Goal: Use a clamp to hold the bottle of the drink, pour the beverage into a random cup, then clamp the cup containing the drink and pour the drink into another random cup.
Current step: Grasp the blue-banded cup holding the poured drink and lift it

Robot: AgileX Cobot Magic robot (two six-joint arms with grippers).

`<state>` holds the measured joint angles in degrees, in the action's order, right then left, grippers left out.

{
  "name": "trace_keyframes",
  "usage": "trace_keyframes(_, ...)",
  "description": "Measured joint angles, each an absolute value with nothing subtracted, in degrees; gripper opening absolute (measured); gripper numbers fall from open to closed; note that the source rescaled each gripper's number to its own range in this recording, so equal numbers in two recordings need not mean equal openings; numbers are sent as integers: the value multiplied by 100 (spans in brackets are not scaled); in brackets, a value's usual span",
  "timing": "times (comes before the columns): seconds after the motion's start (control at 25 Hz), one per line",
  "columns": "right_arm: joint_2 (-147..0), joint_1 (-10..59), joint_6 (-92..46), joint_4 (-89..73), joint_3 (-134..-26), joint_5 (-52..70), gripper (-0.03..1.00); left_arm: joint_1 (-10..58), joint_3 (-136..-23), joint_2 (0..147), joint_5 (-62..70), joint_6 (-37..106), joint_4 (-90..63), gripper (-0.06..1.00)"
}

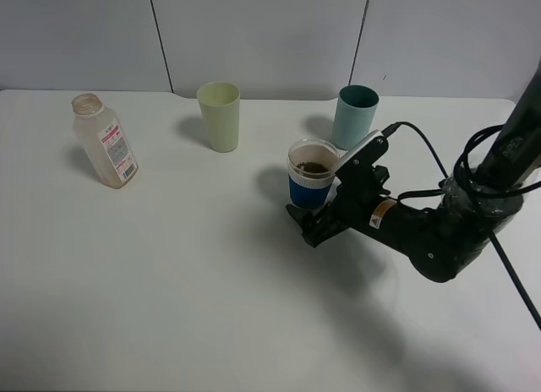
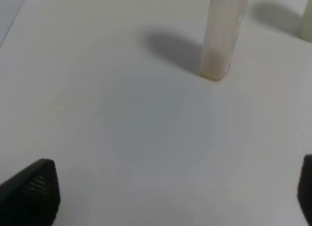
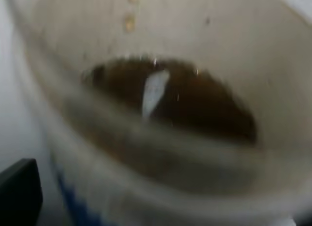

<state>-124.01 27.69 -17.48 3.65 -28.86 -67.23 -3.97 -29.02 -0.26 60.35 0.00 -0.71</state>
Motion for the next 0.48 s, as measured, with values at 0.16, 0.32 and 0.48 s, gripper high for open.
trace_keyframes(0.16, -12580, 2769, -1748, 460, -3295, -6729, 100, -397, -2902, -26, 6035, 0, -71, 99)
trace_keyframes(0.32, -12738, 2769, -1740, 629, -3574, -6742, 100, -397, -2902, -26, 6035, 0, -71, 99)
trace_keyframes(0.48, -13016, 2974, -1616, 758, -3985, -6764, 97, -397, -2902, -26, 6035, 0, -71, 99)
